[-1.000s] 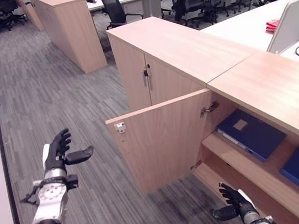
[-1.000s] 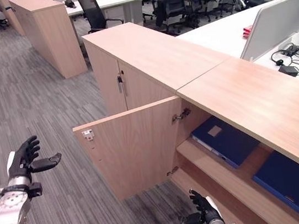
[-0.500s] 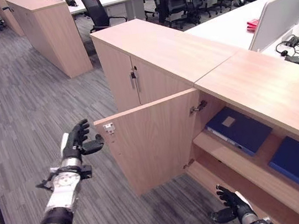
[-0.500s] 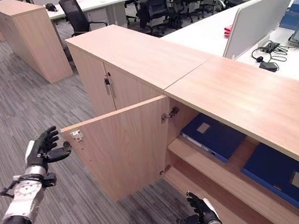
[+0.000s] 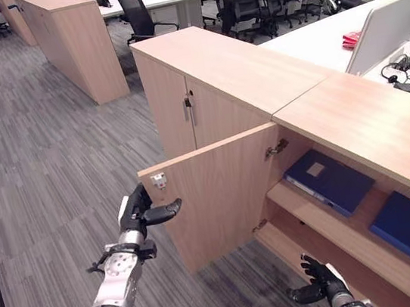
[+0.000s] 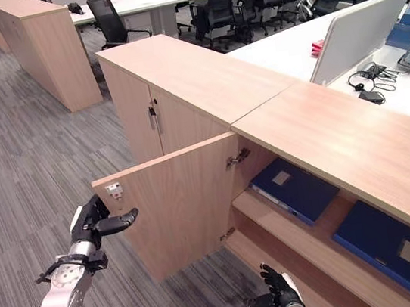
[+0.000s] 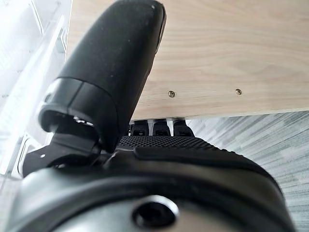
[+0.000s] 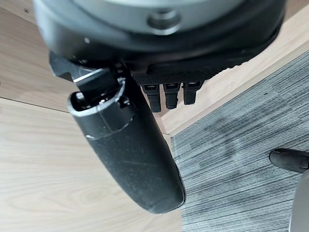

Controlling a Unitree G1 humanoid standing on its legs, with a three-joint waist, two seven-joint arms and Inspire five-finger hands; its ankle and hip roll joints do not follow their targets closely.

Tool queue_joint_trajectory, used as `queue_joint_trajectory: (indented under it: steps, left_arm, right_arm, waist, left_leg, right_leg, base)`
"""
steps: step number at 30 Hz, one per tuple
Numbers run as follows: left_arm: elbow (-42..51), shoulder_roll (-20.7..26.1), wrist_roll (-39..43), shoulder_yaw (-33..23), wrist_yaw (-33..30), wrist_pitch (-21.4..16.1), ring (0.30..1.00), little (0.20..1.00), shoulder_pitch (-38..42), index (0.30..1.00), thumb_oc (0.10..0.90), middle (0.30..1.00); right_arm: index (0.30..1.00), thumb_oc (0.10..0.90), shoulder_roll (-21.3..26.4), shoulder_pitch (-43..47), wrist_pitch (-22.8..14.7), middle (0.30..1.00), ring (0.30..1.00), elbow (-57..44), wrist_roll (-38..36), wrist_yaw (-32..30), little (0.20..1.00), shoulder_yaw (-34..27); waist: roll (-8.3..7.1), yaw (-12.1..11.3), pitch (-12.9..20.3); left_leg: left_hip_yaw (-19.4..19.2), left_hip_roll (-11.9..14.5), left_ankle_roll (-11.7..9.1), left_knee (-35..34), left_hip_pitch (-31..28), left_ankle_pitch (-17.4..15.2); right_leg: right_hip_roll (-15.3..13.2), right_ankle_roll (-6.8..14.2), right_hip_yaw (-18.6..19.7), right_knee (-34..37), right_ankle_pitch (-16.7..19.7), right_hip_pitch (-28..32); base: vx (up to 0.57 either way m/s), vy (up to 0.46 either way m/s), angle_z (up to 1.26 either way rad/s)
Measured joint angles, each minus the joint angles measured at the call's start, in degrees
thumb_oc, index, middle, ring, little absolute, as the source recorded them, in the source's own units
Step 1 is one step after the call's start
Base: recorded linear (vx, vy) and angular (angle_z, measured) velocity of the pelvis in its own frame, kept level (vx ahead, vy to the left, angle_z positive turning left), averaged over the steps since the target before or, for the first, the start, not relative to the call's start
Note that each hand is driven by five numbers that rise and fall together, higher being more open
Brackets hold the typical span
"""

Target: Put the empty folder in the office cabinet

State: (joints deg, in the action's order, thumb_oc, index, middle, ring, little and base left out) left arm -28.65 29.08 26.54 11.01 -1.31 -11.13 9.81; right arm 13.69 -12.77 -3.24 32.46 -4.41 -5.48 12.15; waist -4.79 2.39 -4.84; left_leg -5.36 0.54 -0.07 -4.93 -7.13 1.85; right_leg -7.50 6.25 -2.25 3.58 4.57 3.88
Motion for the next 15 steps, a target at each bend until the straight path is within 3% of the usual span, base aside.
queue_joint_trajectory:
  steps: [3,4,8,9,10,11,12,15]
  left_arm:
    - [1.98,1.42,-0.25,0.12,1.60,0.00,0.900,0.900,-1.70,0.900,0.800,0.900]
    - [2.42,2.17,-0.40,0.25,2.29,-0.09,0.900,0.900,-2.03,0.900,0.800,0.900]
    - [3.74,3.51,0.05,-0.69,2.43,-0.32,0.900,0.900,-2.18,0.900,0.800,0.900]
    - [4.98,3.68,0.08,-0.70,2.58,-0.16,0.900,0.900,-2.54,0.900,0.800,0.900]
    - [6.35,3.67,0.11,-0.94,2.93,-0.14,0.900,0.900,-3.19,0.900,0.800,0.900]
    - [8.44,3.52,0.15,-1.80,3.89,-0.16,0.900,0.900,-5.54,0.900,0.800,0.900]
    - [10.21,3.69,0.20,-2.74,4.40,-0.21,0.900,0.900,-8.00,0.900,0.800,0.900]
    - [11.31,3.69,0.41,-4.38,5.12,0.06,0.900,0.900,-11.91,0.900,0.800,0.900]
  right_arm:
    - [0.900,0.800,-0.12,0.00,0.10,0.900,0.900,0.03,0.00,0.01,0.900,-0.02]
    - [0.900,0.800,-0.53,0.62,0.00,0.900,0.900,1.71,0.01,0.01,0.900,-0.20]
    - [0.900,0.800,-1.41,1.39,0.44,0.900,0.900,2.59,0.00,-0.02,0.900,-0.78]
    - [0.900,0.800,-1.37,1.79,0.46,0.900,0.900,3.05,-0.03,-0.04,0.900,-1.40]
    - [0.900,0.800,-1.31,3.19,0.55,0.900,0.900,4.22,-0.05,-0.10,0.900,-2.13]
    - [0.900,0.800,-1.16,4.45,1.07,0.900,0.900,4.30,-0.05,-0.02,0.900,-2.21]
    - [0.900,0.800,-1.46,4.80,1.07,0.900,0.900,4.15,-0.06,0.13,0.900,-2.13]
    - [0.900,0.800,-1.93,6.21,0.98,0.900,0.900,3.75,-0.11,0.13,0.900,-2.13]
  waist:
    - [-0.11,-0.44,-0.08]
    - [-0.23,-1.14,-0.27]
    - [-0.49,-2.62,-1.61]
    - [1.15,-3.40,-2.25]
    - [2.59,-4.59,-3.15]
    - [5.21,-5.88,-4.36]
    - [5.67,-7.08,-4.35]
    - [5.53,-7.88,-4.28]
  left_leg:
    - [-0.87,-0.20,0.25,0.01,0.15,-0.07]
    - [-2.06,-0.11,0.50,0.01,0.32,0.10]
    - [-4.44,-0.37,1.28,0.29,1.40,0.63]
    - [-5.40,0.54,1.87,0.28,2.50,1.04]
    - [-6.66,1.97,1.95,0.32,2.58,1.13]
    - [-8.71,4.23,1.91,0.34,1.90,1.20]
    - [-10.82,4.83,1.97,0.36,1.45,1.15]
    - [-13.27,4.58,1.97,0.37,0.98,1.06]
  right_leg:
    - [-0.64,0.82,-0.22,-1.14,-0.84,-1.29]
    - [-1.03,2.04,-0.24,-2.23,-0.97,-2.50]
    - [-2.82,3.34,-4.69,-3.96,-0.62,-5.50]
    - [-3.58,3.21,-9.18,-3.62,-1.50,-5.44]
    - [-4.65,2.63,-14.78,-9.68,-3.77,-7.10]
    - [-6.59,3.49,-19.44,-21.24,-6.20,-8.16]
    - [-8.46,4.48,-19.92,-27.85,-8.06,-8.65]
    - [-12.56,5.95,-20.70,-27.93,-9.63,-4.97]
  base:
    - [-0.11,-0.025,-0.19]
    - [-0.15,-0.049,-0.26]
    - [-0.22,0.055,-0.30]
    - [-0.19,0.084,-0.48]
    - [-0.17,0.051,-0.69]
    - [-0.17,0.000,-0.89]
    - [-0.12,-0.018,-0.93]
    - [-0.11,-0.054,-0.78]
